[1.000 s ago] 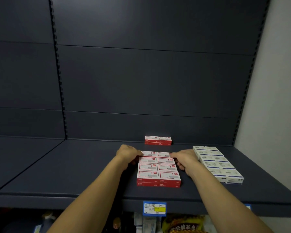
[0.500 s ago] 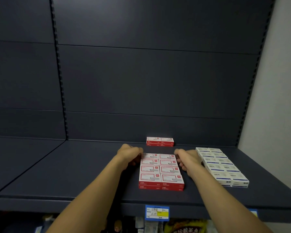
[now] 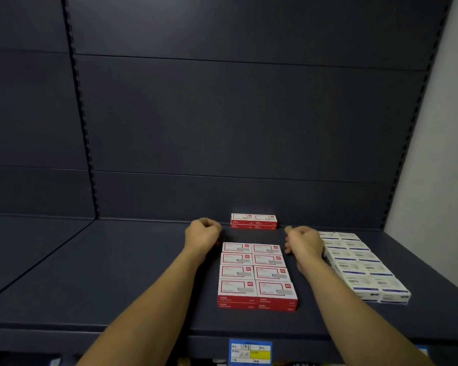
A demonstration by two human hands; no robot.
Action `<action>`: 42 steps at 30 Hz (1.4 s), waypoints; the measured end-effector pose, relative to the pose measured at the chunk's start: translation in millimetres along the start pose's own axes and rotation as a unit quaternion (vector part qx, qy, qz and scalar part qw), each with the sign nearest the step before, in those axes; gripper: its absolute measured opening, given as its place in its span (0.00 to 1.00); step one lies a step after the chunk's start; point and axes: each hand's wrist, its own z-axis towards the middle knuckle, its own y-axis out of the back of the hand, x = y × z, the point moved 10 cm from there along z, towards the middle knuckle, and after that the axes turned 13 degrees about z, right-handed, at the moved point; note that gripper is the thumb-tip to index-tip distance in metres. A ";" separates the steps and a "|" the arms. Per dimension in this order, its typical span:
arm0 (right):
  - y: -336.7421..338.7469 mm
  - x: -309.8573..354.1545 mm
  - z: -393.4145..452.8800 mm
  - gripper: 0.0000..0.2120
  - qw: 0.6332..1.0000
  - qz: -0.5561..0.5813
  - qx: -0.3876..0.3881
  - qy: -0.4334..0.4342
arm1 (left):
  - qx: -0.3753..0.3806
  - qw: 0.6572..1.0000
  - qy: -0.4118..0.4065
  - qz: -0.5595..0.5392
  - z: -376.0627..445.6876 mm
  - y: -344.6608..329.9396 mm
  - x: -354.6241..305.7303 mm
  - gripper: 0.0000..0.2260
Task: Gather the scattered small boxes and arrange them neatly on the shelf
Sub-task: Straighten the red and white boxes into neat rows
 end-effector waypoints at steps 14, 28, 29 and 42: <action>-29.3 -0.9 39.0 0.04 0.999 -0.038 0.023 0.016 | -0.001 0.996 -0.041 0.080 46.8 -21.6 -14.9 0.05; -62.5 4.2 62.8 0.07 0.982 -0.164 0.051 0.078 | 0.010 0.988 -0.071 0.137 73.8 -45.5 -29.1 0.07; -63.6 3.3 63.5 0.07 0.981 -0.171 0.054 0.079 | 0.014 0.988 -0.069 0.135 74.3 -46.6 -28.1 0.07; -67.9 3.6 58.2 0.09 0.978 -0.177 0.064 0.085 | -0.001 0.992 -0.052 0.113 73.4 -47.5 -25.6 0.07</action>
